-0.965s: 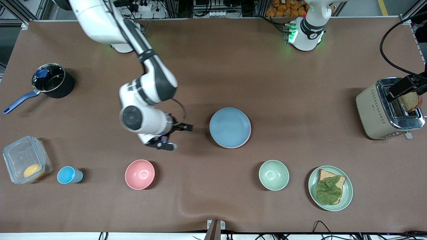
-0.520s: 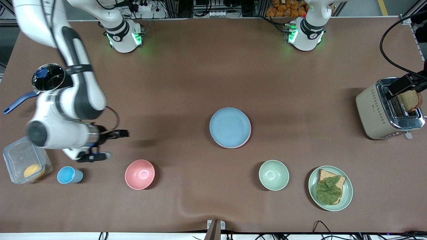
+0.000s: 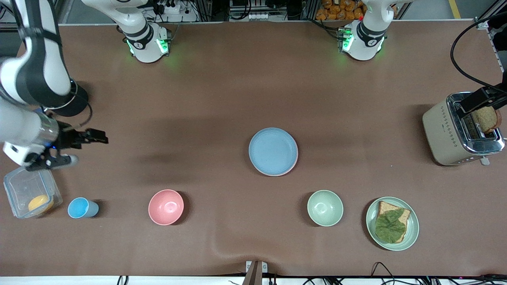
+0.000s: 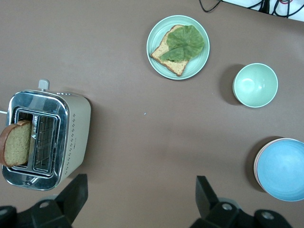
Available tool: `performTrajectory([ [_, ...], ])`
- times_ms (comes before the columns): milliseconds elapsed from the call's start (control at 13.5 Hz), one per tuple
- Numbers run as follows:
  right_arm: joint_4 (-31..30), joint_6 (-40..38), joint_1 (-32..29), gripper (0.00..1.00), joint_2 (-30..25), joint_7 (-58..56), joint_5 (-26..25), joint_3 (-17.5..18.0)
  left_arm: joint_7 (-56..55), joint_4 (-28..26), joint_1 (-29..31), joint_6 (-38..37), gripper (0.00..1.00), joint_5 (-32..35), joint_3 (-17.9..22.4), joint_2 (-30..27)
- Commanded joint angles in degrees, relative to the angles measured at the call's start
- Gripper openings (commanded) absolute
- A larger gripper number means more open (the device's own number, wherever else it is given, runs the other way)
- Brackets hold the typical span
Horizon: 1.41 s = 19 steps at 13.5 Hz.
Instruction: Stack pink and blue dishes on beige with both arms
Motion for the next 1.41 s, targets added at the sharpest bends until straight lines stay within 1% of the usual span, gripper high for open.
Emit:
performTrajectory([
  [0, -3.6, -3.2, -2.4, 1.0, -9.2, 4.3, -2.2, 0.2, 1.1, -0.1, -1.9, -0.9, 1.0, -0.7, 2.4, -0.9],
  [149, -3.4, -6.2, -2.5, 1.0, -12.6, 7.6, -5.1, 0.2, 1.1, -0.1, -2.7, -1.2, 1.0, -0.6, 3.0, -1.1],
  [297, -2.7, -8.4, -2.5, 1.0, -13.6, 13.1, -5.5, 0.1, 1.1, -0.1, -2.8, -1.5, 1.0, -0.6, 3.2, -1.0],
  [371, -1.0, -9.7, -2.5, 1.0, -13.5, 14.4, -5.5, 0.2, 1.2, -0.1, -2.7, -1.5, 1.0, -1.1, 3.3, -1.0],
  [520, 0.1, -10.5, -2.1, 1.0, -13.4, 14.9, -5.5, 0.6, 1.1, -0.7, -2.8, -1.6, 1.0, -1.3, 3.1, -0.9],
  [668, 0.0, -10.5, -2.1, 1.0, -13.3, 14.8, -5.5, 0.7, 1.3, -0.9, -2.5, -3.8, 1.0, -1.4, 3.0, -0.9],
  [891, 0.2, -10.5, -2.4, 1.0, -13.3, 14.2, -5.7, 0.5, 1.8, -3.3, -2.5, -4.0, 1.0, -2.2, 3.0, -0.9],
  [1188, 0.2, -10.5, -2.3, 1.0, -13.3, 14.0, -5.7, 0.6, 2.4, -2.8, -2.3, -2.3, 1.0, -2.1, 3.2, -0.6],
  [1337, 0.2, -11.0, -2.2, 1.0, -13.4, 14.1, -5.7, 0.7, 7.7, -1.7, -2.0, -2.3, 1.0, -1.5, 3.8, 0.0],
])
